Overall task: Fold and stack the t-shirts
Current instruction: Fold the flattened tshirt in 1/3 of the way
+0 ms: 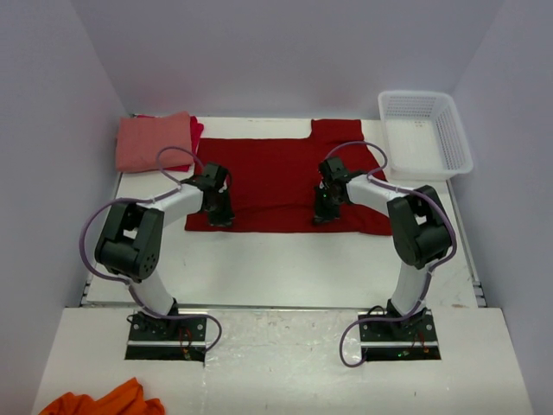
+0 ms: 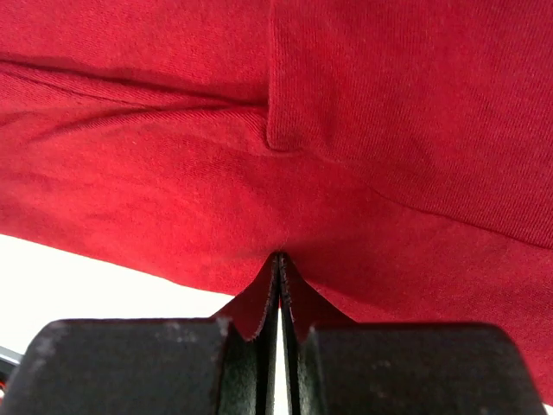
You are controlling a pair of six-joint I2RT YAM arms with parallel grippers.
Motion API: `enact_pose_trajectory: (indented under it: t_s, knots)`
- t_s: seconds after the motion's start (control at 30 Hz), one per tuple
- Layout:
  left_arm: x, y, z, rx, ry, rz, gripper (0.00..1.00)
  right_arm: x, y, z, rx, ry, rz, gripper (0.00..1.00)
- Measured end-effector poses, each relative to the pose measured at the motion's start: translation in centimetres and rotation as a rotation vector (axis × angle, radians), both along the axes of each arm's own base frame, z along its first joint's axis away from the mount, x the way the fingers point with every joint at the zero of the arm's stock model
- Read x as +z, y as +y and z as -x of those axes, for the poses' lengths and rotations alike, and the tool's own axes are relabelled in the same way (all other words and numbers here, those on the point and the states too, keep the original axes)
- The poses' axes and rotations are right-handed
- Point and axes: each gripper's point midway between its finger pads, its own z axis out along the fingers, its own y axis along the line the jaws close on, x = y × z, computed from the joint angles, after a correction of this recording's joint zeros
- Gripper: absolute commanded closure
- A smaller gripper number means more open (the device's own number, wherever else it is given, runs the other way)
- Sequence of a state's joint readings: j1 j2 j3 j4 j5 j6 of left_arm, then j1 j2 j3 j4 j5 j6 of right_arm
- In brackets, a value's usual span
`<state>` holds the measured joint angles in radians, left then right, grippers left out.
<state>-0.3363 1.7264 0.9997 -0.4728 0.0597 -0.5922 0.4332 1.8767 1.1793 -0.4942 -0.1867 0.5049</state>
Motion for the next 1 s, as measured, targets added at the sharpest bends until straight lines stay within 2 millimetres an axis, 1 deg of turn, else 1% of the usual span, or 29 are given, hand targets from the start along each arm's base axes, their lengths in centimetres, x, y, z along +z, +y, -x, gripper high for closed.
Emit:
enact_pose_trajectory:
  t_s: [0.23, 0.37, 0.5, 0.6, 0.7, 0.87, 1.0]
  knots:
    - [-0.2, -0.3, -0.2, 0.066, 0.016, 0.019, 1.0, -0.2, 0.4, -0.1, 0.001, -0.012, -0.023, 1.0]
    - [-0.3, -0.3, -0.1, 0.12, 0.02, 0.036, 1.0, -0.2, 0.8, -0.2, 0.001, -0.039, -0.041, 1.0]
    - [-0.2, -0.1, 0.5, 0.175, 0.012, 0.049, 1.0, -0.2, 1.1, 0.4, 0.004, -0.065, -0.058, 1.0]
    - [-0.2, 0.5, 1.6, 0.223, 0.028, 0.034, 1.0, -0.3, 1.4, 1.1, 0.007, -0.081, -0.073, 1.0]
    - [-0.2, 1.7, 3.5, 0.27, 0.078, -0.016, 1.0, -0.3, 1.5, 2.0, 0.009, -0.09, -0.088, 1.0]
    - [-0.2, 3.4, 6.7, 0.326, 0.175, -0.095, 1.0, -0.3, 1.7, 4.4, 0.007, -0.069, -0.114, 1.0]
    - [-0.3, 4.2, 8.9, 0.351, 0.251, -0.139, 1.0, -0.3, 2.7, 6.6, 0.02, -0.051, -0.124, 1.0]
